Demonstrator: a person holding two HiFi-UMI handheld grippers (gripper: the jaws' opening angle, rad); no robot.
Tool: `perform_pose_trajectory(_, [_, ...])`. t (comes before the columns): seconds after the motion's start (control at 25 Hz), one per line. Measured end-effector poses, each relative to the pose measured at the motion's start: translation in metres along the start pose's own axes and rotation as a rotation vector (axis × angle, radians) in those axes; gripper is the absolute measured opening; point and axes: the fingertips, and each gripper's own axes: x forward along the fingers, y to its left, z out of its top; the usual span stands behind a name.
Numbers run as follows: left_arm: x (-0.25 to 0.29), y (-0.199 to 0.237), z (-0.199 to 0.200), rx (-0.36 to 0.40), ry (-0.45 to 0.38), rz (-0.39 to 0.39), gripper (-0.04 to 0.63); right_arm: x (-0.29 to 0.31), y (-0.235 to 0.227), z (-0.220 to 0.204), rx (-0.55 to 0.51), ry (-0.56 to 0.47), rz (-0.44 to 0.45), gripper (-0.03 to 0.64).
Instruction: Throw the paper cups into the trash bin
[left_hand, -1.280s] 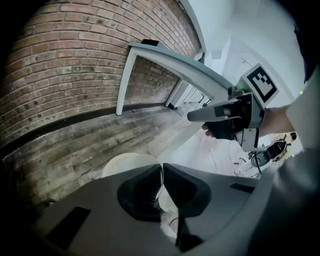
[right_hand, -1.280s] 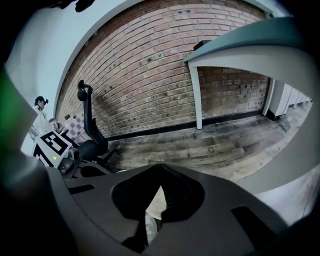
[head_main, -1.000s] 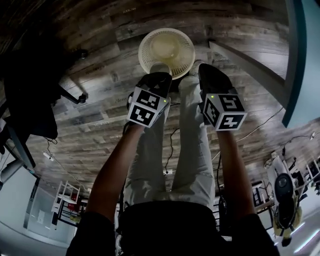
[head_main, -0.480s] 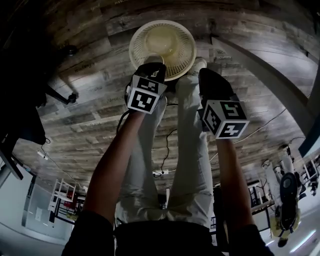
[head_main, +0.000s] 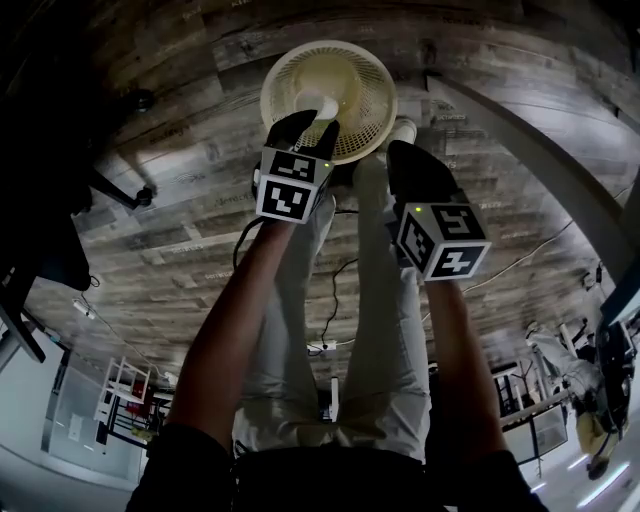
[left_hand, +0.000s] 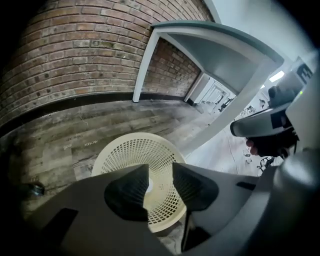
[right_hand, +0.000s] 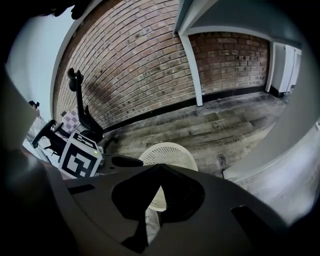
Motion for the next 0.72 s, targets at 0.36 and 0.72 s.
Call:
perform_pose_trajectory(0.36, [-0.022, -0.003, 0.020, 0.018, -0.060, -0.039, 0.080, -0.007, 0.007, 0.015, -0.042, 0.010, 0.002, 0.005])
perform_pose_trajectory(0.72, [-0.105, -0.012, 0.078, 0.006, -0.189, -0.036, 0.009, -0.051, 0.034, 0.055, -0.123, -0.006, 0.019, 0.005])
